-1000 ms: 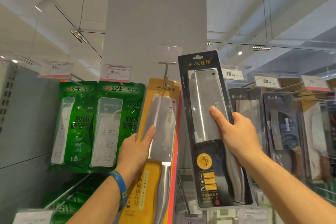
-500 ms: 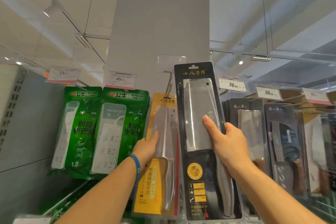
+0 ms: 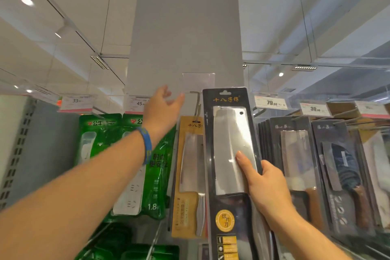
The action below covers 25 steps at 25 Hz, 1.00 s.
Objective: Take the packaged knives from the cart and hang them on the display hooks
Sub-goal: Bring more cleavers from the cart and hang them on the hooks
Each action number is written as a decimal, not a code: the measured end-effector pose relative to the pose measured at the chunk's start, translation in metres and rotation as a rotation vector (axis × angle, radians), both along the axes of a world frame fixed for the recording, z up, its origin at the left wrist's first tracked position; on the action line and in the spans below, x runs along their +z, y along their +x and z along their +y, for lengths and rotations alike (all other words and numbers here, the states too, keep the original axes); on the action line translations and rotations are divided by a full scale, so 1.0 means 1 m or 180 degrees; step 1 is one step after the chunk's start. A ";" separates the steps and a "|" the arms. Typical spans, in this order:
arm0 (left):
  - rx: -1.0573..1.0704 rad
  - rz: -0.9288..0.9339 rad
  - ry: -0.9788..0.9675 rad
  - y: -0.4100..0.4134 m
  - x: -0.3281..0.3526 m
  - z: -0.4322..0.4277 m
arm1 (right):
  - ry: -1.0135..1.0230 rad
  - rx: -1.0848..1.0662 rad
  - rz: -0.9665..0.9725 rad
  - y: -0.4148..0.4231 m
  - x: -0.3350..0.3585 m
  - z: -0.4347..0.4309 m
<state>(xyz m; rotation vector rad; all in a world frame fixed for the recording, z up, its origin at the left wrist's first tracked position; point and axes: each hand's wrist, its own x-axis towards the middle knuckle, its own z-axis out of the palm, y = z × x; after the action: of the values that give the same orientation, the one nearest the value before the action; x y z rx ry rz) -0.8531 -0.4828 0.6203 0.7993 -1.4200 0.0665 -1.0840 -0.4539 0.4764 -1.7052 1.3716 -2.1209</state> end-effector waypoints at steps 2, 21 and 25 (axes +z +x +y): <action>0.0035 -0.0279 0.0169 0.005 0.030 0.008 | -0.0057 -0.0021 -0.0120 0.009 -0.007 0.000; 0.0794 -0.1660 -0.0207 0.004 0.056 0.006 | 0.0403 0.0076 0.0093 0.063 -0.043 -0.025; 0.0750 -0.1627 -0.0361 0.007 0.051 0.000 | 0.0777 0.0080 -0.0067 0.054 -0.052 -0.029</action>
<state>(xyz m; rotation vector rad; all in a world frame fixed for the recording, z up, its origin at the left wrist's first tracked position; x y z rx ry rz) -0.8465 -0.4831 0.6717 0.8892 -1.7729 0.5611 -1.0303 -0.4826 0.4245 -1.5919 1.5222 -1.8628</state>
